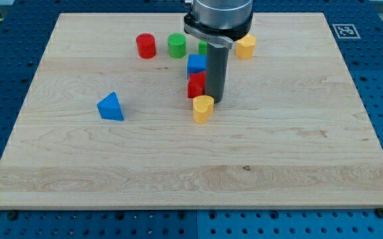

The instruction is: Slide the blue triangle slightly right and down a bit

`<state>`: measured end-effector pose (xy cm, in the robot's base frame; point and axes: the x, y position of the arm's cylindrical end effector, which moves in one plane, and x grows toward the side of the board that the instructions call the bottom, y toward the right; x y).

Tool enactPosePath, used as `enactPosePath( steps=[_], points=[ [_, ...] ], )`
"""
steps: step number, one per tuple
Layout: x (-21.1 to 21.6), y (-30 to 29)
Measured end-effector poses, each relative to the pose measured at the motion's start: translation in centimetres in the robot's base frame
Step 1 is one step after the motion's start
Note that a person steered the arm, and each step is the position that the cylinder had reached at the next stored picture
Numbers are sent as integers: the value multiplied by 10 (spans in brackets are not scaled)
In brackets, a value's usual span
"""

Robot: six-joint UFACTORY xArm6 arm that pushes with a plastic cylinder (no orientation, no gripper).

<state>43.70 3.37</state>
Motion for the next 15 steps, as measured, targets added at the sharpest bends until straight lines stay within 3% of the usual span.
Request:
enactPosePath(
  steps=[1,4,7,8,9,11,12,13,15],
  points=[
    [0,1],
    [15,156],
    [31,167],
    [95,193],
    [115,109],
    [109,-135],
    [71,-223],
    [13,-243],
    [5,-218]
  ],
)
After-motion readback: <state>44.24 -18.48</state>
